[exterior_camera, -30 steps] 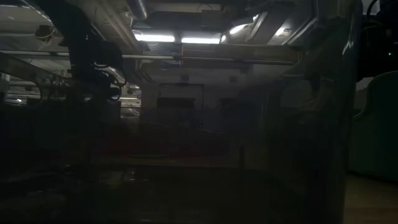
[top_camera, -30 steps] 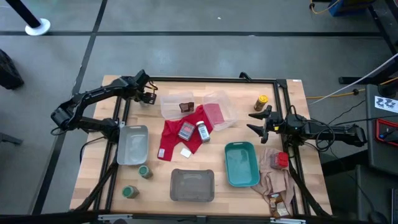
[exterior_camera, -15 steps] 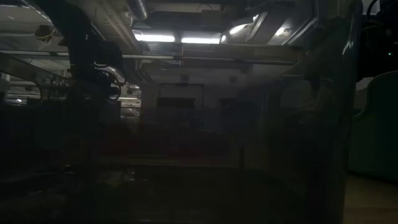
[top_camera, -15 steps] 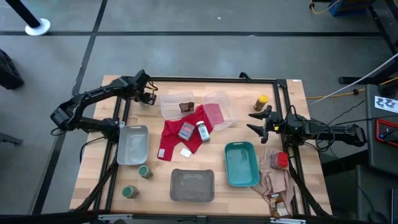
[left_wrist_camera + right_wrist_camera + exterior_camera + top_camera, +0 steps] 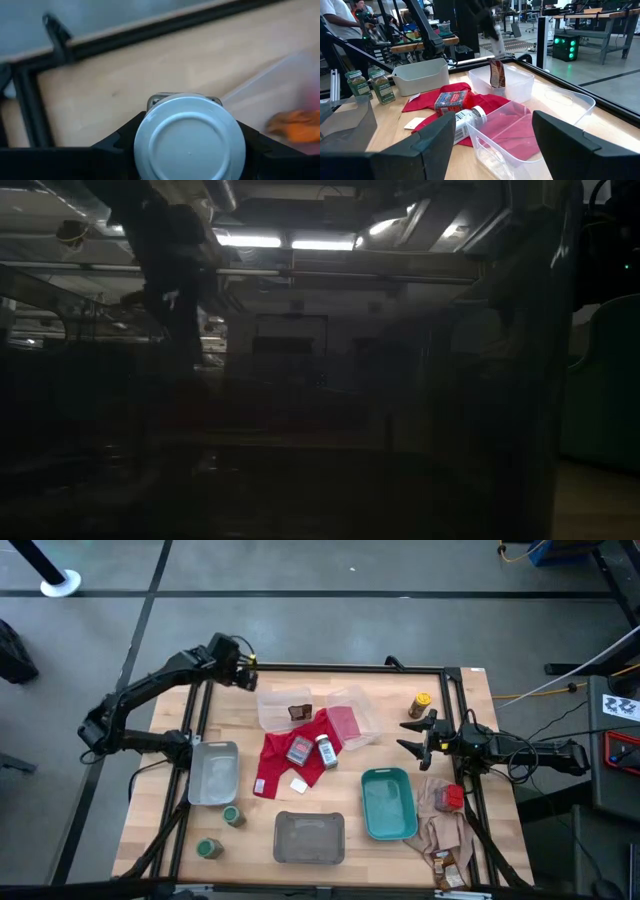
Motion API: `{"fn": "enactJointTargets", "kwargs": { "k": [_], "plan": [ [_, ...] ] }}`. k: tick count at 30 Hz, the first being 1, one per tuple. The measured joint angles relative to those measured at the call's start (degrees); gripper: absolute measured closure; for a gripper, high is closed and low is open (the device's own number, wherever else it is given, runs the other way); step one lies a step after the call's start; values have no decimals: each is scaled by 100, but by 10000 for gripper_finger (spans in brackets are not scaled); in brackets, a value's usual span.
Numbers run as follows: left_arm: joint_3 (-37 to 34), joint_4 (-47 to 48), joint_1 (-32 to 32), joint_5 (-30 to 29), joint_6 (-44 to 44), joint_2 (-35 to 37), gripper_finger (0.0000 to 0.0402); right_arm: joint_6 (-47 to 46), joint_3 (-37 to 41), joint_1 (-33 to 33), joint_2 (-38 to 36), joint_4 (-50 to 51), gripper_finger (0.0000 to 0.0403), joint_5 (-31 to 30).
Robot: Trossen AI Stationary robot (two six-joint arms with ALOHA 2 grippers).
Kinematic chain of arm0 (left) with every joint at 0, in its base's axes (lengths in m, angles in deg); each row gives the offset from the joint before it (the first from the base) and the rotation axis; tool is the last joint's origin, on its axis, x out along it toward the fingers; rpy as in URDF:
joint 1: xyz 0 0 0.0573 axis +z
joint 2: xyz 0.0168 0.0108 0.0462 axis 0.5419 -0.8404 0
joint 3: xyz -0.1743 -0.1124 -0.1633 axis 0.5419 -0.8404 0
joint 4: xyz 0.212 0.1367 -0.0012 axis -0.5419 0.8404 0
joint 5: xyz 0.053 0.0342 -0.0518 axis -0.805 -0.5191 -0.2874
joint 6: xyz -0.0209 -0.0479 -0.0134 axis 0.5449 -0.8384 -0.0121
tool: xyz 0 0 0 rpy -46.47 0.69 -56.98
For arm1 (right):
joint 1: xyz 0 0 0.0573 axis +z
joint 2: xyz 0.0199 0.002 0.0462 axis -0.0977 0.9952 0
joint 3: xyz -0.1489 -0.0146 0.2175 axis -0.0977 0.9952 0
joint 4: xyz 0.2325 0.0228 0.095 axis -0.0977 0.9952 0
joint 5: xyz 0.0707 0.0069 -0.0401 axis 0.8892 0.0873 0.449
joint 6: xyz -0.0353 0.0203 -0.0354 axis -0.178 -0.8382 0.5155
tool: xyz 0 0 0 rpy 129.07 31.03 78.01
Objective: Sort spices by type
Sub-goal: Put the left white seasoning bottle into the right transparent bin
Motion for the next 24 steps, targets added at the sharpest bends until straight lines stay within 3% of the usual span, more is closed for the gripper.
{"fn": "enactJointTargets", "kwargs": {
  "k": [4,9,17,24],
  "plan": [
    [337,-507,-169,280,-85,3,216,0,0,-1,1,-2,139,0],
    [351,-1820,-610,684,-379,-13,216,0,0,-2,1,-4,139,0],
    [353,-3624,-1638,720,-469,-427,216,0,0,-2,0,-4,139,-7],
    [353,-4667,-2329,724,-458,-1058,216,0,0,-2,2,-7,139,-11]
  ]
}}
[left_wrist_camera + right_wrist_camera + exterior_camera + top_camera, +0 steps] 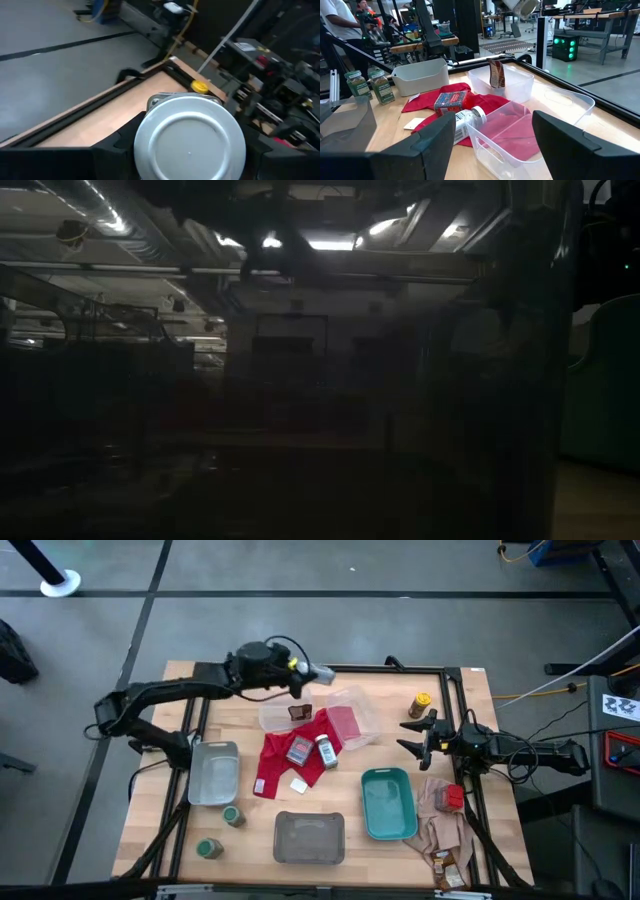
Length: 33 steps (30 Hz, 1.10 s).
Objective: Sort spices by type
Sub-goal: Put the left white seasoning bottle into the right transparent bin
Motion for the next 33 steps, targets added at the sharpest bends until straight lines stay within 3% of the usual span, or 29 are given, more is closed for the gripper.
{"fn": "enactJointTargets", "kwargs": {
  "k": [10,22,33],
  "plan": [
    [800,5,-603,-7,353,-1356,216,0,0,0,0,2,139,-5],
    [2558,2230,-957,-22,1329,-2934,216,0,0,0,-1,2,139,-6],
    [2824,2594,-942,-276,2202,-3510,208,0,0,0,-1,7,139,-7]
  ]
}}
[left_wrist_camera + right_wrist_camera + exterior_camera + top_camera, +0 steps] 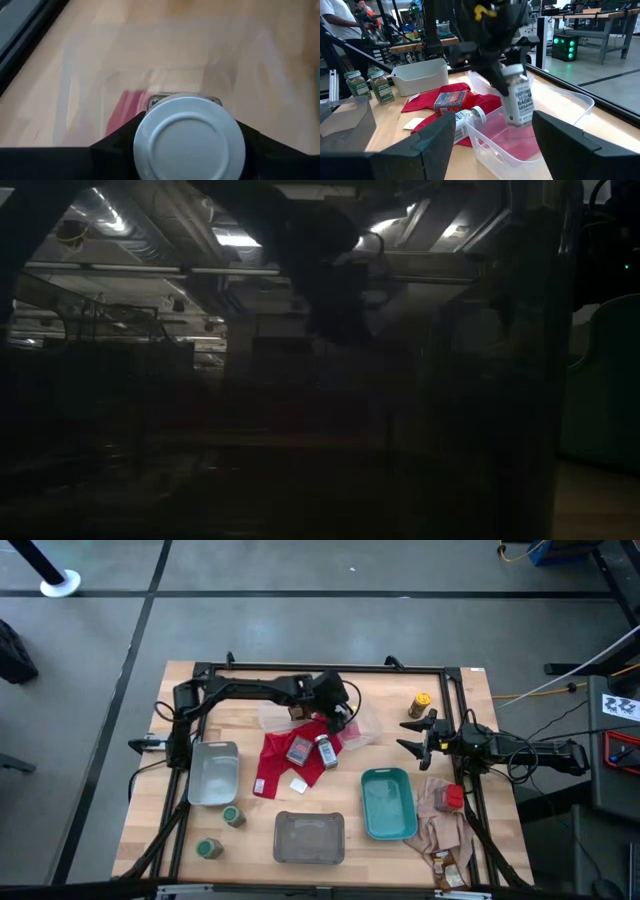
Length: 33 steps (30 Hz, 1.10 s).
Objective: Sort spices by type
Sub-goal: Put the left white seasoning bottle into the right transparent bin
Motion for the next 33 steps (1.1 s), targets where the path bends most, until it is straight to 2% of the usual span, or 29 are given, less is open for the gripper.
{"fn": "enactJointTargets", "kwargs": {
  "k": [4,18,28,33],
  "plan": [
    [-1,106,14,-270,178,-68,206,0,0,0,-1,0,139,-2],
    [-2,274,114,-294,403,-154,202,0,0,0,1,7,139,0],
    [-2,159,111,-375,269,-154,199,0,0,0,1,7,139,0],
    [-2,136,111,-391,95,-144,182,0,0,0,1,7,139,1]
  ]
}}
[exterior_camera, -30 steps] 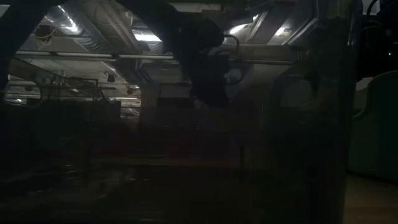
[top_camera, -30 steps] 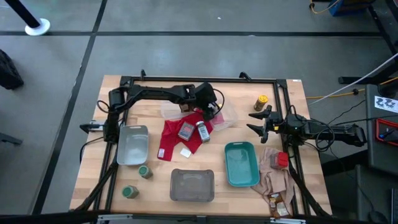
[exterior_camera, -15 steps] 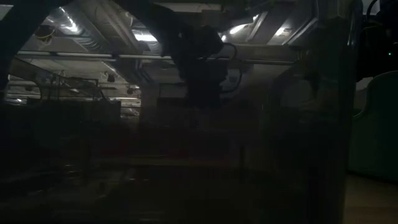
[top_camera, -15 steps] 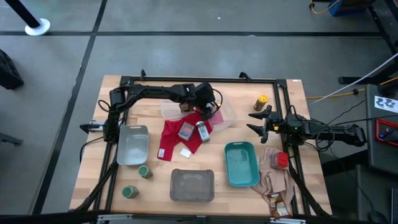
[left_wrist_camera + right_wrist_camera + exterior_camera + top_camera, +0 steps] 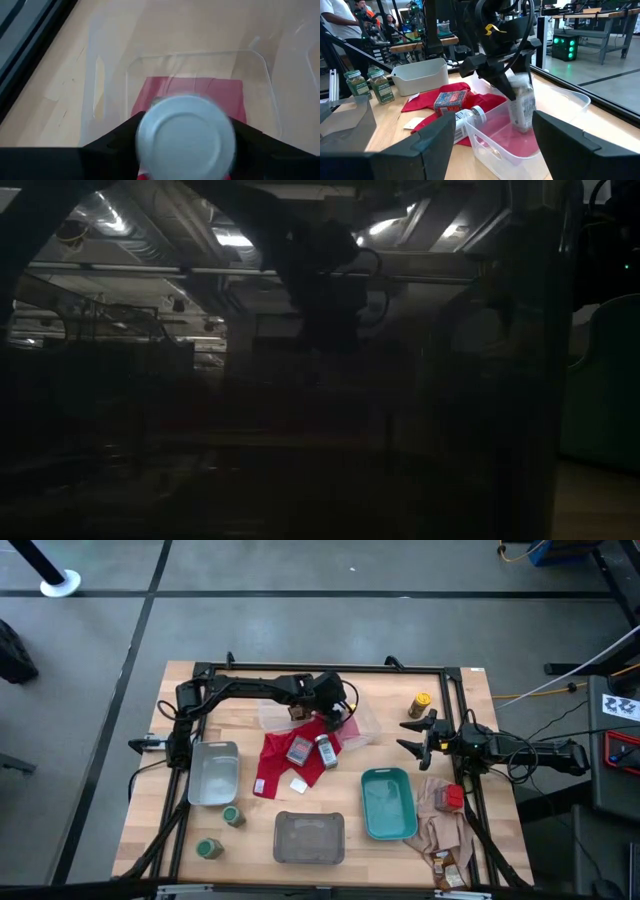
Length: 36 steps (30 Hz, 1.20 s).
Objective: Sort spices by type
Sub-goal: Put the left white seasoning bottle into the right transparent bin, then put the yellow seasoning bottle into the black transparent bin
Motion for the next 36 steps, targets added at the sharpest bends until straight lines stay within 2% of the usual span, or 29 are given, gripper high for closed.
{"fn": "enactJointTargets", "kwargs": {
  "k": [6,16,19,27,36],
  "plan": [
    [0,7,-2,-296,-157,6,162,0,0,0,0,0,139,1],
    [78,90,-2,-308,-151,29,160,-150,0,0,0,-37,139,-16],
    [180,120,-2,-308,-130,43,160,-333,0,0,0,-37,139,-210],
    [671,735,0,-306,412,43,160,-476,-36,0,0,-50,139,-631],
    [1169,1603,4,-302,861,123,163,-457,-424,0,0,-50,139,-755]
  ]
}}
